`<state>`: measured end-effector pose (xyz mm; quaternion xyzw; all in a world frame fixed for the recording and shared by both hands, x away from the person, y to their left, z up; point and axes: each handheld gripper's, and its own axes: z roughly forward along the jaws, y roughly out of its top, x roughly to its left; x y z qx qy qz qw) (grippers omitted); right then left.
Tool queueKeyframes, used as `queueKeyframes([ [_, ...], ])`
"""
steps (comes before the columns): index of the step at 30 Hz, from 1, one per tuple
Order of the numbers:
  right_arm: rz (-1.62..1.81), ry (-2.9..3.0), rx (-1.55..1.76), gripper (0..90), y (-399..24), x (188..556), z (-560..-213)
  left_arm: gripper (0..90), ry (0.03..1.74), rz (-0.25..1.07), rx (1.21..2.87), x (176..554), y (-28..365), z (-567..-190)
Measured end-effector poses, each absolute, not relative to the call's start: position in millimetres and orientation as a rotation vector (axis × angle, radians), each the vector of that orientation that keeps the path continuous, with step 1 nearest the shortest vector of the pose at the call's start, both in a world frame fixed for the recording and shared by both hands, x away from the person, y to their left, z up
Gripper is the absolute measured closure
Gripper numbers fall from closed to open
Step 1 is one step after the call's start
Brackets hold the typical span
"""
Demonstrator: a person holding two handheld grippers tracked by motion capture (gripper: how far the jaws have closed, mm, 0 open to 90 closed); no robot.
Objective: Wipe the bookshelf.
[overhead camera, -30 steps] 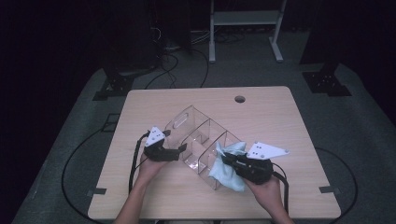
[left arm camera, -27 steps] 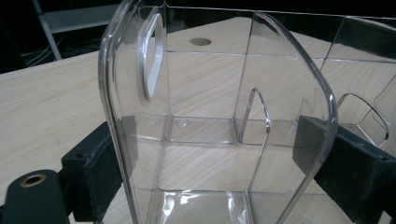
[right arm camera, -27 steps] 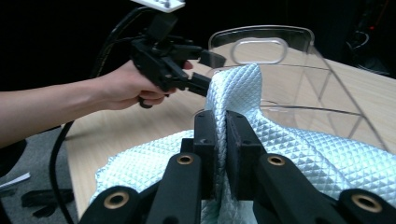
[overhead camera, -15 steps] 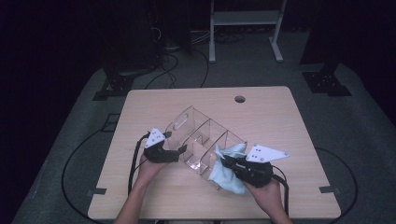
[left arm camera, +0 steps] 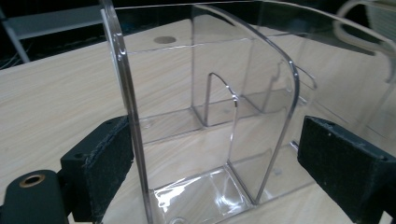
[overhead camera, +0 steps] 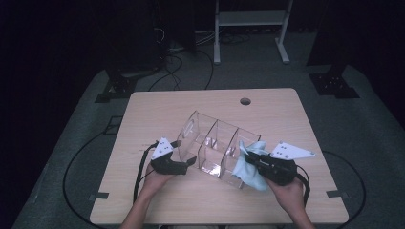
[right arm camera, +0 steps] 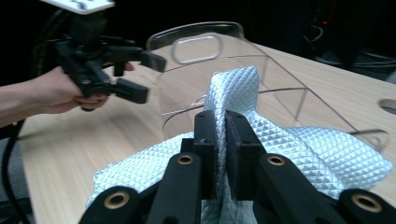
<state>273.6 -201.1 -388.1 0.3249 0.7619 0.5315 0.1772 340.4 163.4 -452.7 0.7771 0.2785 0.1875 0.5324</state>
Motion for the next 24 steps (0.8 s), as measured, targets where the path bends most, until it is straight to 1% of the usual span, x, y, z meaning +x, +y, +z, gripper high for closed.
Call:
queueKeyframes([
  [14,1.432,2.065,1.043,82.9,-246.6,282.1,-386.7,10.2,0.532,0.375,1.876,320.3,136.3,-448.0],
  [16,1.438,2.058,1.058,82.9,-250.6,282.1,-386.8,10.3,0.517,0.371,1.881,320.5,136.0,-447.2],
  [19,1.451,2.057,1.070,83.0,-252.6,279.8,-386.2,13.0,0.511,0.362,1.871,324.8,138.6,-446.3],
  [24,1.459,2.067,1.046,83.0,-249.8,269.6,-385.7,13.1,0.525,0.374,1.865,335.7,142.0,-445.5],
])
